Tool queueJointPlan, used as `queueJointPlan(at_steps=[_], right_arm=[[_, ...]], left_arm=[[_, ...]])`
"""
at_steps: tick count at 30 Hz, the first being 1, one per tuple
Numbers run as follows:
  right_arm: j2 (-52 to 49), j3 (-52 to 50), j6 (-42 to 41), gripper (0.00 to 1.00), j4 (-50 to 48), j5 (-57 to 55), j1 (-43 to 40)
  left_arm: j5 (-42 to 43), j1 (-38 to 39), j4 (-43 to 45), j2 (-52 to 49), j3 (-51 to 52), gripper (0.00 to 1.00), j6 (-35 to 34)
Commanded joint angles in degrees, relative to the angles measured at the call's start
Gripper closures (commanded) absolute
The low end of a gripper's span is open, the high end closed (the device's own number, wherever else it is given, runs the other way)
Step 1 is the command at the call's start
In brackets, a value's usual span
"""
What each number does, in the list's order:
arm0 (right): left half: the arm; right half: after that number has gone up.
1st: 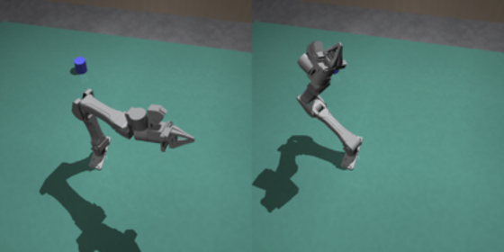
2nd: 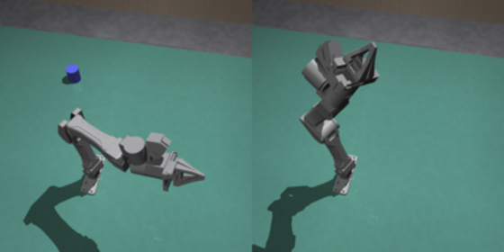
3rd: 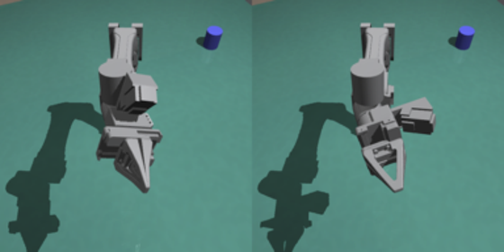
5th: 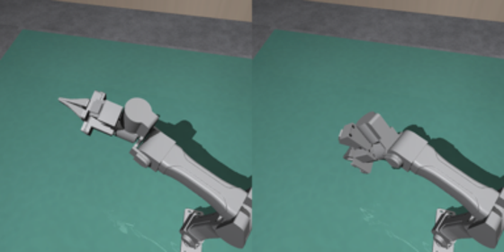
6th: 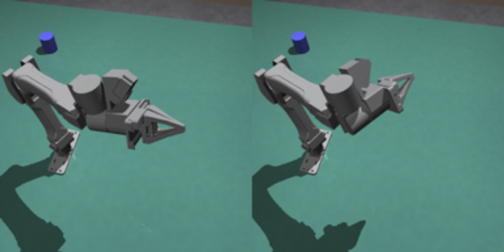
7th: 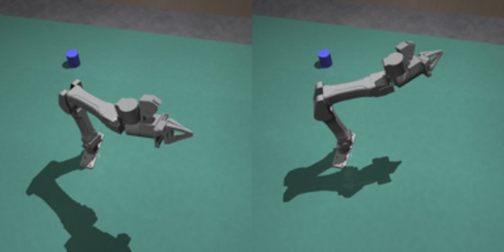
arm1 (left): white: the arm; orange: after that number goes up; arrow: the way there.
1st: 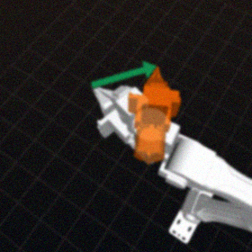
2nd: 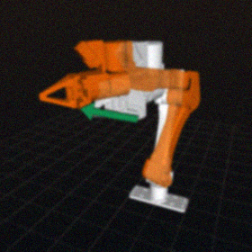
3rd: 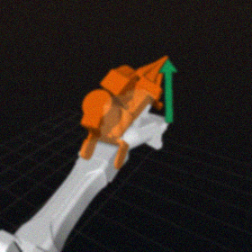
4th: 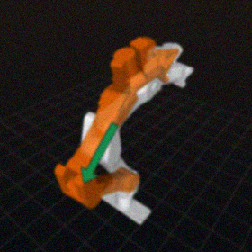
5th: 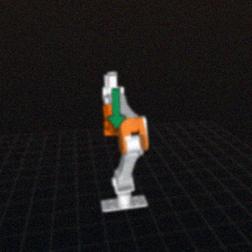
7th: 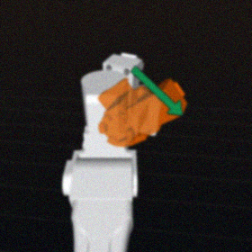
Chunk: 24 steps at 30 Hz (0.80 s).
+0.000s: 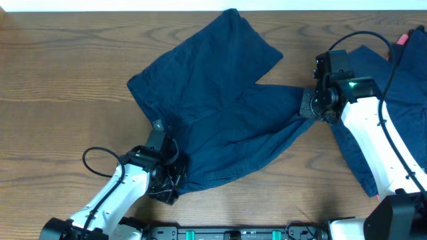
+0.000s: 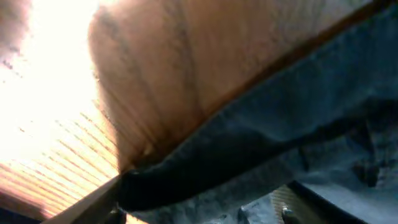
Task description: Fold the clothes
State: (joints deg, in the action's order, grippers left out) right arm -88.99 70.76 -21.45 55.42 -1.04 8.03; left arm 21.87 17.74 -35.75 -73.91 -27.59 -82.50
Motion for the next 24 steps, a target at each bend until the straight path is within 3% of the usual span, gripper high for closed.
queueJointPlan(at_steps=[1,8,10,12,18,24], right_arm=[[-0.24,0.68,0.31,0.99,0.02,-0.22,0.24],[-0.24,0.68,0.31,0.99,-0.04,-0.24,0.17],[-0.24,0.68,0.31,0.99,-0.15,-0.22,0.17],[-0.24,0.68,0.31,0.99,-0.17,-0.24,0.17],[-0.2,0.7,0.28,0.99,-1.55,-1.31,-0.2],[-0.15,2.21,1.92,0.99,-5.25,-0.13,-1.51]], left_arm=[[-3.3,0.13,0.72,-0.35,1.49,0.45,-0.31],[1.46,0.13,0.66,-0.35,1.49,0.64,3.87],[3.5,0.13,0.44,-0.31,1.49,0.87,6.34],[5.22,0.13,0.48,-0.11,1.46,0.94,9.2],[6.6,0.13,-3.06,2.19,0.04,0.94,17.9],[6.88,0.13,-13.73,10.73,-2.12,0.94,23.85]])
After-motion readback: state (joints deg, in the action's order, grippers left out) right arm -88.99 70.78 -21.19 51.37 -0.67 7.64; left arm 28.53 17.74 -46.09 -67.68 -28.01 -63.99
